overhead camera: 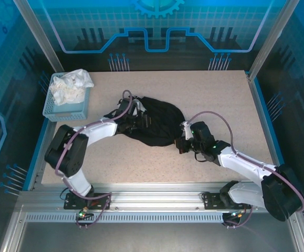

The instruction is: Fold the inside-out t-shirt

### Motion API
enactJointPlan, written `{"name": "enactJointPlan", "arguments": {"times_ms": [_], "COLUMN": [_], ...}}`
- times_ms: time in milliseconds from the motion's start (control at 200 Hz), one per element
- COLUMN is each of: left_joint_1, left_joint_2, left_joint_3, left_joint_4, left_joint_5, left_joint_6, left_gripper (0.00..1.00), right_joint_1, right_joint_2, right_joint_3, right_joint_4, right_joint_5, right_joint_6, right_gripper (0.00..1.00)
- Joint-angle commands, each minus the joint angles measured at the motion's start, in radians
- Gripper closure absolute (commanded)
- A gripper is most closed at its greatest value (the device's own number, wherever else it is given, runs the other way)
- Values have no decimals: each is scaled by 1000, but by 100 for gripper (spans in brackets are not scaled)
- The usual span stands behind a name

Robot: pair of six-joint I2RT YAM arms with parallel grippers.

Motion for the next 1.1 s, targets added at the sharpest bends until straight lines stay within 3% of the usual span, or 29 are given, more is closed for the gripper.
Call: {"name": "enactJointPlan", "arguments": {"times_ms": [0,60,110,245,360,585,665,770,855,995,1095], "left_joint_1": [26,54,77,109,109,109,109,110,111,111,111], "left_joint_2": [29,20,0,-53,-72,-87,-102,-124,-149,-217,-283], "left_joint_3": [52,20,-24,-129,-169,-209,-228,-254,-280,-341,-418], "left_joint_4": [58,117,179,282,311,349,346,336,327,301,283], "left_joint_5": [63,120,164,241,261,273,258,242,216,165,114], "left_joint_6": [38,41,38,43,47,20,26,28,20,-4,-18], "left_gripper": [68,86,96,100,100,100,100,100,100,100,94], "right_joint_1": [37,58,72,84,85,72,52,1,-21,-64,-104], "right_joint_2": [-70,-120,-155,-174,-27,359,470,533,509,370,250], "right_joint_3": [-32,-14,20,82,172,432,505,561,555,508,473], "right_joint_4": [-132,-185,-222,-147,-51,-38,-48,-39,-30,2,95], "right_joint_5": [129,182,224,188,158,105,117,78,55,-8,-137], "right_joint_6": [120,88,30,-148,-199,-252,-247,-238,-251,-256,-221], "right_gripper": [100,89,74,49,42,38,47,83,100,100,100]}}
